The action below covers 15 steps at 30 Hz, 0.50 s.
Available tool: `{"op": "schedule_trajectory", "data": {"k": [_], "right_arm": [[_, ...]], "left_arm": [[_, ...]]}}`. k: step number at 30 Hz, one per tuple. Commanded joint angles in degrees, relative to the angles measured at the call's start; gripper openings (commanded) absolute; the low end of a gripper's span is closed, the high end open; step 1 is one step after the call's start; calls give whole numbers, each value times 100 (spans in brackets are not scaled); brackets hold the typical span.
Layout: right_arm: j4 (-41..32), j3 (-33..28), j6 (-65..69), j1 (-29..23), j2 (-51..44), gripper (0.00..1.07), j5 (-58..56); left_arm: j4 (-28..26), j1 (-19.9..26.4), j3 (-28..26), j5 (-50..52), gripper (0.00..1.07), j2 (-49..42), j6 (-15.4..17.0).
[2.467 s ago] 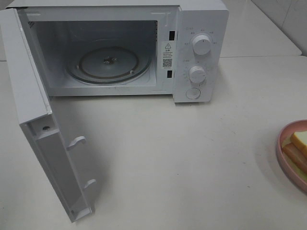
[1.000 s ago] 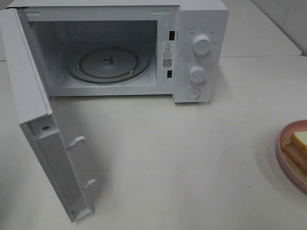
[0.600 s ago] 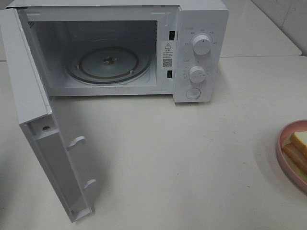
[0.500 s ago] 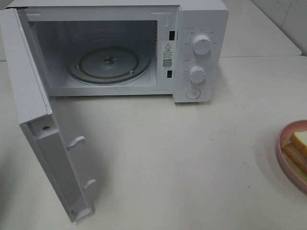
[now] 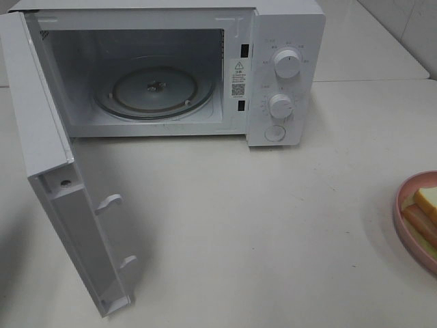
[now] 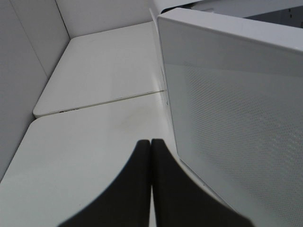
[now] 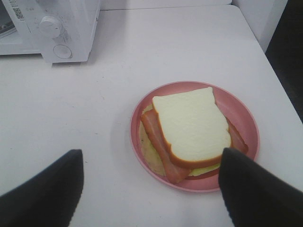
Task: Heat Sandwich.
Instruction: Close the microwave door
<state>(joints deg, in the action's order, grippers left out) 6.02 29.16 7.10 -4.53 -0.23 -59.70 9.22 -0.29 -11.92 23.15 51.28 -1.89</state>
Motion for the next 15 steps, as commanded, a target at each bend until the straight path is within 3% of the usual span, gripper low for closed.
{"op": "schedule_trajectory", "data": {"k": [1,7,15], "right_arm": [[0,-29,-74,52,-155,76,0],[0,-29,-74,52,-155,76,0],[0,-29,-74,52,-155,76,0]], "left_arm": [[115,-17,6,584,0,516,189],[527,-17,0,1346,0,1226,751],[945,-155,-40,2223,0,1954,928]]}}
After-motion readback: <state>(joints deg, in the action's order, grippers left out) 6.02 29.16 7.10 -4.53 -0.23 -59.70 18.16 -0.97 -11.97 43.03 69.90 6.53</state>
